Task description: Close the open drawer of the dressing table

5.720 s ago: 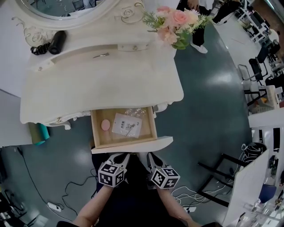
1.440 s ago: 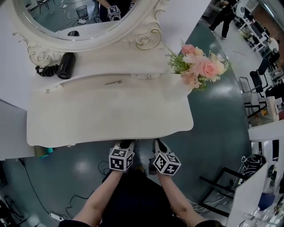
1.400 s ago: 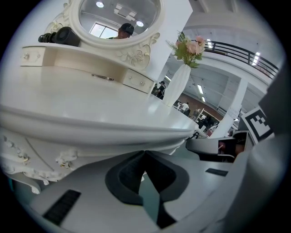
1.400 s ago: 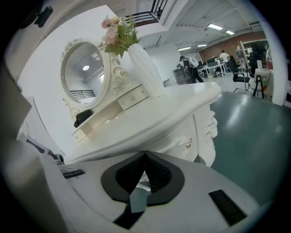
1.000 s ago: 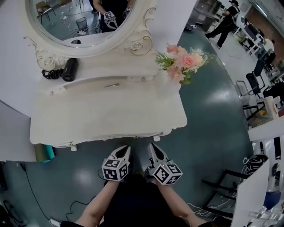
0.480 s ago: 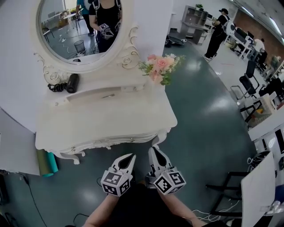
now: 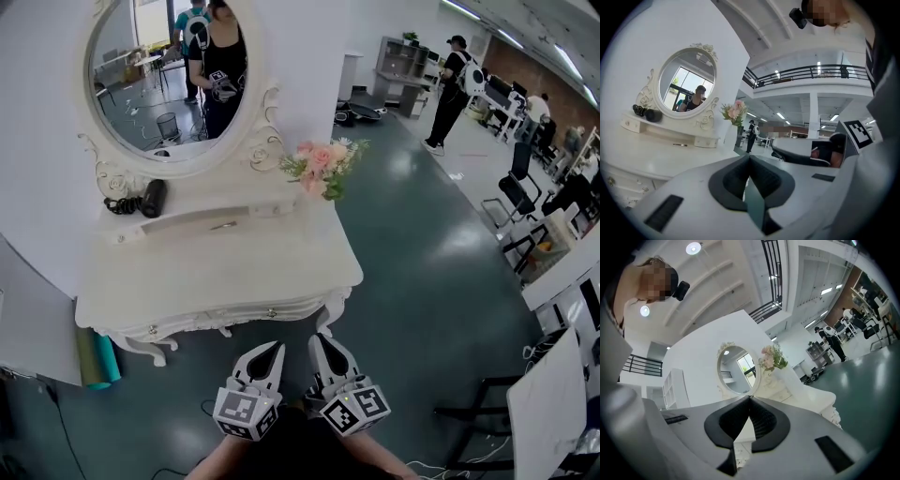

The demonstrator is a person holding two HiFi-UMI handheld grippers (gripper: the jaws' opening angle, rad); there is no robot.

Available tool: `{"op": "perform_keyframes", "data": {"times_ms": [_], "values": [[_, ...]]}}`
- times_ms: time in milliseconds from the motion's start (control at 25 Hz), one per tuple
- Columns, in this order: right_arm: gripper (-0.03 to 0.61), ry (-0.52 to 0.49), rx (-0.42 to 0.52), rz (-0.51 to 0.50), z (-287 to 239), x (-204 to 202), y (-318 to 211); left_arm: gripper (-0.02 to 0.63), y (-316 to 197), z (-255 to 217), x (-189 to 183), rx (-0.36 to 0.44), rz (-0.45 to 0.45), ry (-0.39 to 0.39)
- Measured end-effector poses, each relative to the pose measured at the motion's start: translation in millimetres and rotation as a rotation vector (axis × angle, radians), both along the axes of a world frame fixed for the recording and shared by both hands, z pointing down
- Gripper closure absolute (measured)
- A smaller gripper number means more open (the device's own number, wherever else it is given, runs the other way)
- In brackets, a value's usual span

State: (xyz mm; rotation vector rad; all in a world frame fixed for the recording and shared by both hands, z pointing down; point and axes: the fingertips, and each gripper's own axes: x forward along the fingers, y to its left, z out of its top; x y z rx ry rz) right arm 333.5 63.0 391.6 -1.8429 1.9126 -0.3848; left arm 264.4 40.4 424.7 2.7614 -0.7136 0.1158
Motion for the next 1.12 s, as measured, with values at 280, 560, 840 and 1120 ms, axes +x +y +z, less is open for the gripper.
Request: {"op": "perform_keyframes", "data": {"times_ms": [280, 560, 840, 1120], "values": [[0.560, -0.013, 0.019, -0.049, -1.0, -2.8, 4.5, 0.614, 6.3, -5.2, 3.1, 0.048, -0.010, 0.008], [0.561, 0.030, 0.006, -0.086, 0.4, -13.2, 7.1, 0.614, 17.1, 1.5, 7.8, 0.049, 0.031, -0.009], [0.563, 0.034, 0.010, -0.075, 0.4, -15.7, 5.0, 0.614, 19.5, 9.2, 2.7, 0.034, 0.038, -0.014], [0.563, 0.011, -0.012, -0.134, 6.0, -36.0, -8.0, 0.614, 7.7, 8.1, -14.3, 0.026, -0.004, 0.024]]}}
